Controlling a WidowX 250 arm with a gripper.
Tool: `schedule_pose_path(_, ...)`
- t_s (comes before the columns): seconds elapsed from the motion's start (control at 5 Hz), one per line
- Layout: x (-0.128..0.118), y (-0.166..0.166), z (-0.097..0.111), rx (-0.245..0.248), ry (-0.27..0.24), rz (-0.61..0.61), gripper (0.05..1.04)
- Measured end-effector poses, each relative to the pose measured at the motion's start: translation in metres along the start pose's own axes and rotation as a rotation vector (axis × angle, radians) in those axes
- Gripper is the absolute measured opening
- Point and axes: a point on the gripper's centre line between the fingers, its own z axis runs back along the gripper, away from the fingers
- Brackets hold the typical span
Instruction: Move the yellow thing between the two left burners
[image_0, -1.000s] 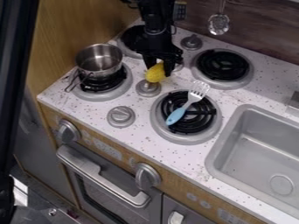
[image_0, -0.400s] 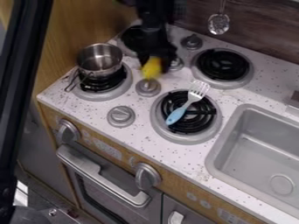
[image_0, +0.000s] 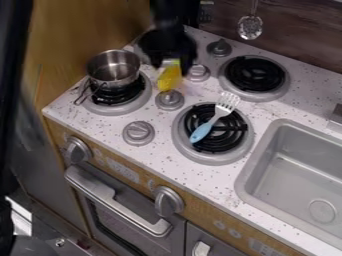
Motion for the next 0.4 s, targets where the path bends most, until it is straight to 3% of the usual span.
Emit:
schedule_pose_path(0.2,-0.001,-0.005,0.042,-0.011,-0.066,-0.012,1.000)
schedule_pose_path(0.4,-0.020,-0.001,0.055,0.032,-0.042,-0.047,1.000)
